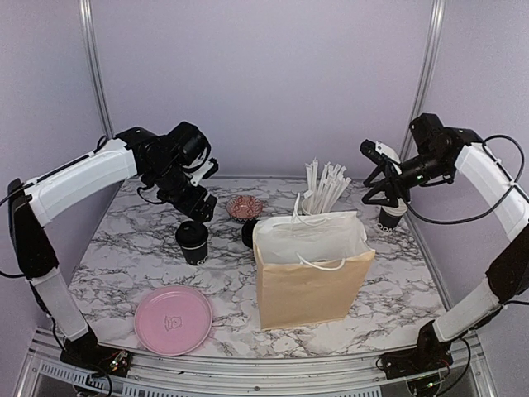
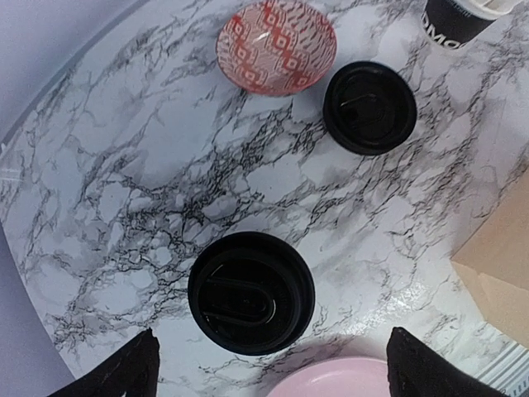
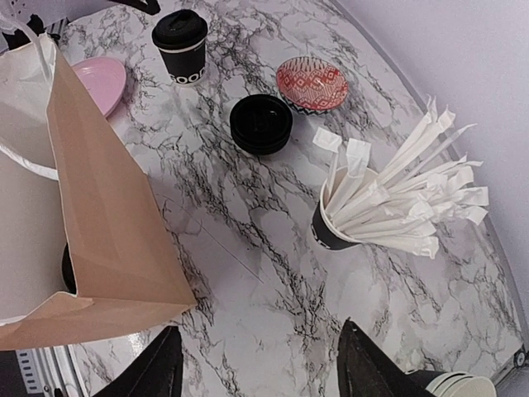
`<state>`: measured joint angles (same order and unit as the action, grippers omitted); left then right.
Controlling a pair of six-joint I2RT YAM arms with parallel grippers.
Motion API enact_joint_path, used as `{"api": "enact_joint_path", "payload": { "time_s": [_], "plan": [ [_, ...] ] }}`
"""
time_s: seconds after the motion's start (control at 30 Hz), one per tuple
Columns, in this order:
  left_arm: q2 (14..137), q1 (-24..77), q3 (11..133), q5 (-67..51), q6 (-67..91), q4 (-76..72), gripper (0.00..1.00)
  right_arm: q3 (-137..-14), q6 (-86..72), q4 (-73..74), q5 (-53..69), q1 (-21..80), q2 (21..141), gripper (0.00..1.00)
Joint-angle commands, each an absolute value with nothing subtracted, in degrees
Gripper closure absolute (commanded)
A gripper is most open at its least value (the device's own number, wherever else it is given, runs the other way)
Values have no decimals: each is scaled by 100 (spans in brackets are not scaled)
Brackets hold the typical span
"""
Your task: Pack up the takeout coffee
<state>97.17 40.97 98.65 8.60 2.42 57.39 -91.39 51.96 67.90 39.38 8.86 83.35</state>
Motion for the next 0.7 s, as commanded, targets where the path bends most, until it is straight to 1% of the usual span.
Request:
{"api": "enact_joint_path", "payload": {
  "time_s": [0.0, 0.17, 0.27, 0.47, 0.67],
  "plan": [
    [10018, 3902, 9966, 767, 571, 6187, 3, -9053, 5310, 6734, 4192, 944, 8346, 39],
    [10520, 3819, 10258, 604, 524, 6459, 3, -8900, 5380, 6757, 4148, 954, 8322, 39],
    [10782, 3806, 10391, 718, 550, 6652, 4, -8815, 5394, 6716, 4083, 957, 8276, 39],
    [10907, 3797, 10249, 505, 627, 6720, 5, -8745, 5422, 6685, 4053, 958, 8333, 39],
    [10971, 3788, 10247, 878, 691, 6775, 6, -8768, 5440, 6697, 4078, 958, 8358, 39]
  ]
}}
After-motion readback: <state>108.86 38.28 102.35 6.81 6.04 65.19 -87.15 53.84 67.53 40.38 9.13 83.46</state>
